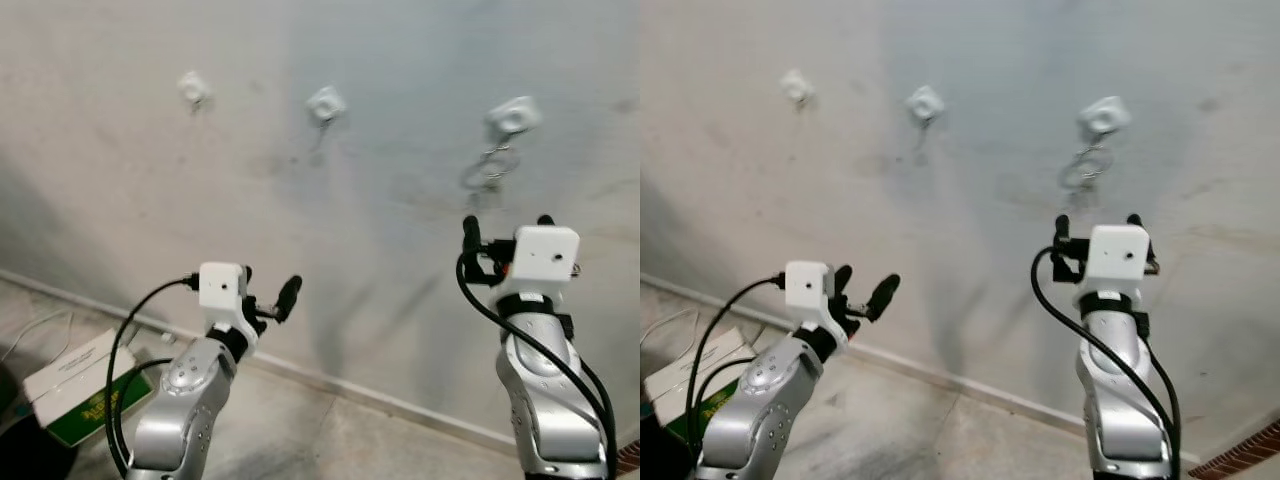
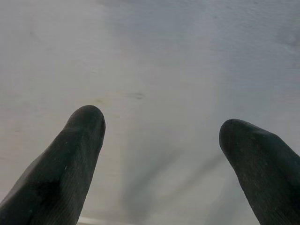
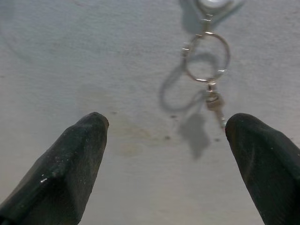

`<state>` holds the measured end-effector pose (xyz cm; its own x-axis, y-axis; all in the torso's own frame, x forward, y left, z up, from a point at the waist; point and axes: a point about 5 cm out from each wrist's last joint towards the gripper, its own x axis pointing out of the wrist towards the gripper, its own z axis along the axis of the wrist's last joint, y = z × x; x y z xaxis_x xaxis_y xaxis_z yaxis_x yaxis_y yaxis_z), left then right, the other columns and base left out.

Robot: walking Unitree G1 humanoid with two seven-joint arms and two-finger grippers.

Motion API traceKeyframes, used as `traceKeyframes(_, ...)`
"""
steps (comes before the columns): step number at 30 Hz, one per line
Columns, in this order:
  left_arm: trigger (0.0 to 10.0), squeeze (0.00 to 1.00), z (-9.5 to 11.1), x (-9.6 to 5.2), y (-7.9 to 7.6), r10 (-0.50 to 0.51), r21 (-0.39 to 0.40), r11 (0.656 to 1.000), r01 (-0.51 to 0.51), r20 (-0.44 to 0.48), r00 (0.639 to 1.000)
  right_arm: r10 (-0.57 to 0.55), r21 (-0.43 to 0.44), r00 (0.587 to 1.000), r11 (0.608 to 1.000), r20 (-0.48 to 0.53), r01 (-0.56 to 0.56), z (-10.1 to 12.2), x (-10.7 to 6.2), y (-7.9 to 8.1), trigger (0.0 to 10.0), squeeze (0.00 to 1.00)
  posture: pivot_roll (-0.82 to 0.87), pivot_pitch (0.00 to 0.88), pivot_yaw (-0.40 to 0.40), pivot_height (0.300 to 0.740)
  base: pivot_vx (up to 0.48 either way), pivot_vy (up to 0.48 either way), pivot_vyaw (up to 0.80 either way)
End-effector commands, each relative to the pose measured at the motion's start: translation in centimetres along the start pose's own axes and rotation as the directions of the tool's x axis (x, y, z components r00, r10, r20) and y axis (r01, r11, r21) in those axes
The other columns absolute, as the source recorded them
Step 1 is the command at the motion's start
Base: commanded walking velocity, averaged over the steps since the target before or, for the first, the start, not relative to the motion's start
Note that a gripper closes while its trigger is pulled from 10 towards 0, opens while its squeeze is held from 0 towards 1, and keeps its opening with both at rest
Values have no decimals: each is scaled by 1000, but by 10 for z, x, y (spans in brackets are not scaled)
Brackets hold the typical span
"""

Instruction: Hang keys on a hook

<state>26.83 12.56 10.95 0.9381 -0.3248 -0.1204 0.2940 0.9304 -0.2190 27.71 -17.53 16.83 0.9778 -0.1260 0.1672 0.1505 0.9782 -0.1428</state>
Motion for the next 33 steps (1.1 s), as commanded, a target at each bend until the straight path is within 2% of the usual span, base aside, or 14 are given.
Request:
traceKeyframes(1,10000,0,8,3,-3,-9,6,1000,9,23,1000,-11,0,1000,1000,-7,11,0,1,-4,10000,0,-57,0,102,740,0,480,0)
traceKeyframes(27,10000,0,6,8,-9,-41,-12,999,41,-1,999,2,-12,1000,1000,0,-2,2,7,-2,10000,0,-63,0,104,740,0,479,0)
traceKeyframes(33,10000,0,5,7,-10,-37,-20,999,37,-1,999,32,-21,999,999,-19,-32,0,8,1,10000,0,-60,0,76,740,0,0,0)
